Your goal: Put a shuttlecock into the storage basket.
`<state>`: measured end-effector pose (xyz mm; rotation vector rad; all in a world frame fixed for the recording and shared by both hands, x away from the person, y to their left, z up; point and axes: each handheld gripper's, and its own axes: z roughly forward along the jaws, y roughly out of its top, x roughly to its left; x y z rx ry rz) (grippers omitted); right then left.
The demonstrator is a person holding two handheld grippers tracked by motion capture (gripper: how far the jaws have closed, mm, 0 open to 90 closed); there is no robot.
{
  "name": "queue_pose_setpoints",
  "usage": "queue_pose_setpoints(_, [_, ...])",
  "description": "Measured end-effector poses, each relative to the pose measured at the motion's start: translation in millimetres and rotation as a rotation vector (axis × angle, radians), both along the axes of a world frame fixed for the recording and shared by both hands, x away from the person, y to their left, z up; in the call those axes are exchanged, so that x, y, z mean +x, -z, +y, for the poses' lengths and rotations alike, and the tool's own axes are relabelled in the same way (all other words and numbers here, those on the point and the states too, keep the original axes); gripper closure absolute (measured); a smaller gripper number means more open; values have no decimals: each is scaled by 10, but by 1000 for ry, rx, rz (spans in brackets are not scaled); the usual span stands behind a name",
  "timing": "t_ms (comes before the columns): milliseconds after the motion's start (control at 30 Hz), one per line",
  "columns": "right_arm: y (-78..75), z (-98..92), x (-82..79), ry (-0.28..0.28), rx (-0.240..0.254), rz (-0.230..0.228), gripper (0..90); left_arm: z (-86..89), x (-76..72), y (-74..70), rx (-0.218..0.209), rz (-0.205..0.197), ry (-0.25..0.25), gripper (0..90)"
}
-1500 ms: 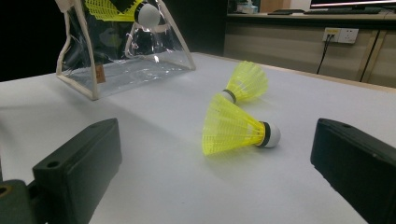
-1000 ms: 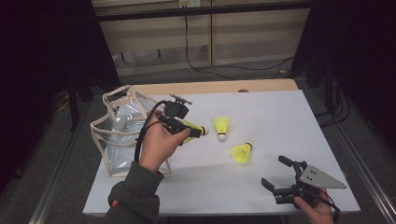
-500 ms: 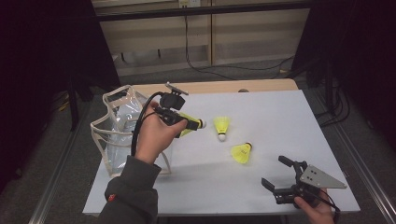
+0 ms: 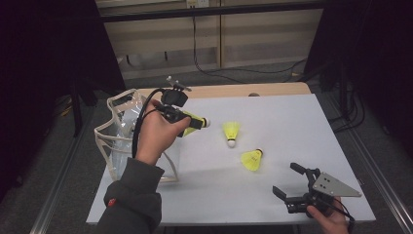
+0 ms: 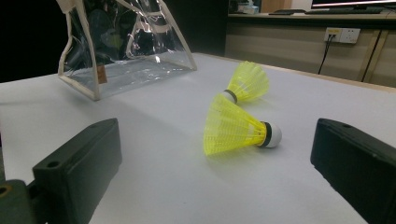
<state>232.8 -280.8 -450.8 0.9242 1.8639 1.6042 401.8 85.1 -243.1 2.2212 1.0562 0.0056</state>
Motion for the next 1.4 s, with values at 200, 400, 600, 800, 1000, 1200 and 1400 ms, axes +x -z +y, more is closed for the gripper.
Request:
queue_pose_setpoints(200, [0,0,-1,2,3,1,20,33,29,-72,6,-7,-8,857])
queue_pose_setpoints(400, [-2,1,-3,1,1,0,20,53,41,-124,8,-13,-18,858])
queue_pose_setpoints(600, [-4,2,-3,0,-1,-1,20,79,56,-166,9,-14,-24,858])
queue_pose_setpoints(800, [-4,2,-3,2,4,1,20,117,76,-220,8,-21,-33,858])
queue_pose_setpoints(1000, [-5,12,-8,-1,4,4,20,151,109,-262,9,-21,-45,857])
queue_pose_setpoints(1200, [-3,1,-5,0,2,4,20,195,131,-335,10,-24,-64,857])
queue_pose_setpoints(1400, [-4,9,-8,-2,-1,2,21,256,158,-384,12,-21,-80,857])
